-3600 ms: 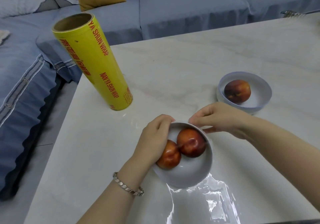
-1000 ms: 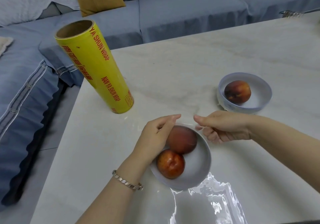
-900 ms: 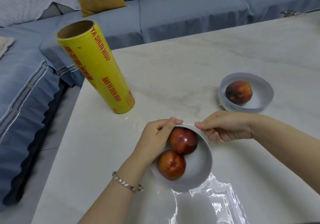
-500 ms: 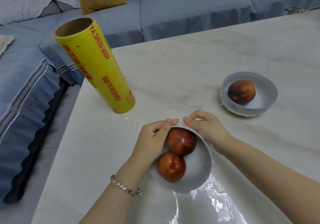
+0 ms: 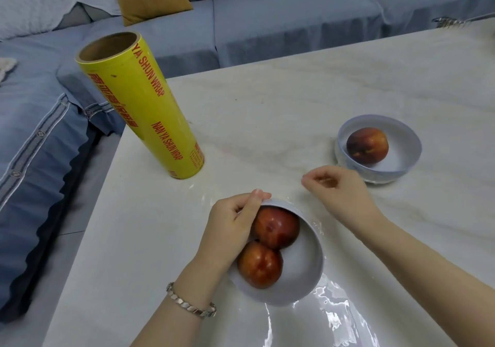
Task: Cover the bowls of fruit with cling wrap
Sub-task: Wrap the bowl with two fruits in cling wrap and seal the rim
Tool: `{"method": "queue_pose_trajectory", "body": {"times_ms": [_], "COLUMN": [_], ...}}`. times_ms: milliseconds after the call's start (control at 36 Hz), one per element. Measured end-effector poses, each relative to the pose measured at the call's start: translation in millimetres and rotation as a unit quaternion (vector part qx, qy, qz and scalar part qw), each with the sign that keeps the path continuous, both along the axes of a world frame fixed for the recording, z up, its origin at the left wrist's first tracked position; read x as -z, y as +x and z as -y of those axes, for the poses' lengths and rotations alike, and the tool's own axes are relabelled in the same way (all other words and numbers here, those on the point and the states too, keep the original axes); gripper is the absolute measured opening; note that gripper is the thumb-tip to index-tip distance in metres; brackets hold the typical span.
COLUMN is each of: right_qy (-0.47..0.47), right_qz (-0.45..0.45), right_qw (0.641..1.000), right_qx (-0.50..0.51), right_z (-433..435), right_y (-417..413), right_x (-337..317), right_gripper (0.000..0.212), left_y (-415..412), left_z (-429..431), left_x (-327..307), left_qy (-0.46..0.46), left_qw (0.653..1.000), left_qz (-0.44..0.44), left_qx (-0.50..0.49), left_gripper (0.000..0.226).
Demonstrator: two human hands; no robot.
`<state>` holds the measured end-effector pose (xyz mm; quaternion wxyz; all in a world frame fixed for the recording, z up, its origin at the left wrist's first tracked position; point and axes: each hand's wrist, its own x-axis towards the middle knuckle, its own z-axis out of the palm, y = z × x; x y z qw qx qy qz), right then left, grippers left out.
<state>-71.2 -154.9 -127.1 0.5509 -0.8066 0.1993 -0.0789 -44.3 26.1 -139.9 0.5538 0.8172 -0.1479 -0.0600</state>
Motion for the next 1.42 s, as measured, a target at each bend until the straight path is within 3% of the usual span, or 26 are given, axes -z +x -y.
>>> {"method": "queue_pose_trajectory", "body": {"times_ms": [83, 194, 333, 472, 583, 639, 750, 889, 972, 1083, 1194, 1278, 1417], "right_qy": [0.036, 0.029, 0.053, 0.059, 0.208, 0.226, 0.175, 0.197, 0.193, 0.168, 0.082, -0.012, -0.044], "right_qz": [0.083, 0.05, 0.0, -0.08, -0.094, -0.071, -0.034, -0.05, -0.05, -0.047, -0.068, -0.073, -0.072], "right_qw": [0.99, 0.967, 0.967, 0.975, 0.967, 0.966, 0.98, 0.977, 0.977, 0.978, 0.977, 0.976, 0.977], "right_qx": [-0.105, -0.249, -0.251, -0.201, -0.116, -0.107, -0.09, -0.063, -0.073, -0.116, -0.184, -0.203, -0.197], "right_z": [-9, -25, -30, -15, -5, -2, 3, 12, 11, 5, -2, -1, 1], "right_y": [-21, -31, -18, -15, -28, -30, -25, -24, -23, -17, -12, -10, -1], "right_x": [-20, -16, -10, -2, 8, 10, 1, 0, -3, -9, -18, -24, -30], "right_gripper": [0.015, 0.021, 0.029, 0.069, 0.056, 0.048, 0.015, 0.011, 0.004, 0.009, 0.019, 0.027, 0.03], "left_y": [3, 3, 2, 4, 4, -1, -13, -20, -12, 1, 2, -1, -3], "left_z": [-2, 1, 0, -3, -8, -5, 10, 13, 6, 2, 7, 7, 6], "left_x": [3, 2, 1, 3, 3, 5, 11, 13, 4, -8, -9, -9, -7], "left_qy": [0.009, 0.01, 0.011, 0.001, -0.04, -0.055, -0.068, -0.084, -0.076, -0.079, -0.052, -0.049, -0.033], "left_qw": [1.0, 1.0, 1.0, 0.999, 0.985, 0.975, 0.965, 0.977, 0.987, 0.992, 0.995, 0.996, 0.998], "left_qz": [-0.003, -0.021, -0.019, -0.037, -0.087, -0.113, -0.124, -0.09, -0.096, -0.097, -0.08, -0.072, -0.047], "left_qx": [0.0, 0.005, -0.006, -0.04, -0.143, -0.186, -0.219, -0.176, -0.109, -0.035, 0.008, 0.013, 0.011], "left_gripper": [0.029, 0.029, 0.025, 0.042, 0.036, 0.037, 0.042, 0.028, 0.034, 0.026, 0.026, 0.021, 0.033]}}
